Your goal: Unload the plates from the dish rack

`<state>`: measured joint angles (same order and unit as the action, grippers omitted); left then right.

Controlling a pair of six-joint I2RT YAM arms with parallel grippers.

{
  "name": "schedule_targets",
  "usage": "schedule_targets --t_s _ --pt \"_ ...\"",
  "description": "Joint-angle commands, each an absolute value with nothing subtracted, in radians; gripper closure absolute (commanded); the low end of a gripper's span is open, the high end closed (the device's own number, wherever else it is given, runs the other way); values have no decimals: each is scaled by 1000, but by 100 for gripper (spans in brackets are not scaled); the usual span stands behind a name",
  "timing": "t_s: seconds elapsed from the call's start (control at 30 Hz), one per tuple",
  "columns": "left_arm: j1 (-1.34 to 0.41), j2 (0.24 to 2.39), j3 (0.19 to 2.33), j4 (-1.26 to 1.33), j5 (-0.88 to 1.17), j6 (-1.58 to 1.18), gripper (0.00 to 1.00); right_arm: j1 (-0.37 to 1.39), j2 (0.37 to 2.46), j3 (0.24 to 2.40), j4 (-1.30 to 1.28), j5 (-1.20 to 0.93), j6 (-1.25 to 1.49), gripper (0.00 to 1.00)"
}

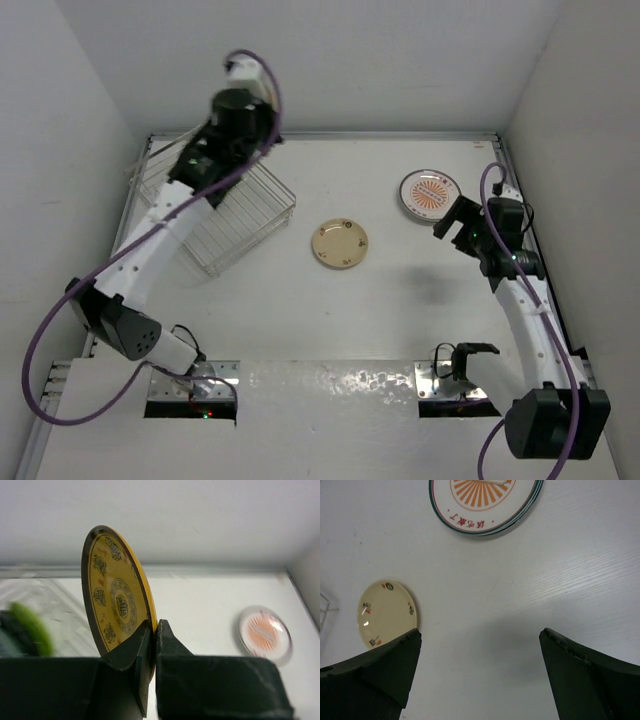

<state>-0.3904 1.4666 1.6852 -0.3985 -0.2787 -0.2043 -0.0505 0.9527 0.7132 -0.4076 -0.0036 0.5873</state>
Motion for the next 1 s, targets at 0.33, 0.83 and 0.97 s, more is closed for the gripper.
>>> schedule_targets --t_s 0.33,0.83,0.97 --pt "-894 1966 1790 -509 -551 -195 100 -69 730 934 -655 363 569 1" --pt "-954 2083 1730 -486 -483 -268 79 -69 727 888 -632 310 569 1" --pt "-960 2072 1721 -497 -502 -290 50 -69 733 887 -627 301 563 1"
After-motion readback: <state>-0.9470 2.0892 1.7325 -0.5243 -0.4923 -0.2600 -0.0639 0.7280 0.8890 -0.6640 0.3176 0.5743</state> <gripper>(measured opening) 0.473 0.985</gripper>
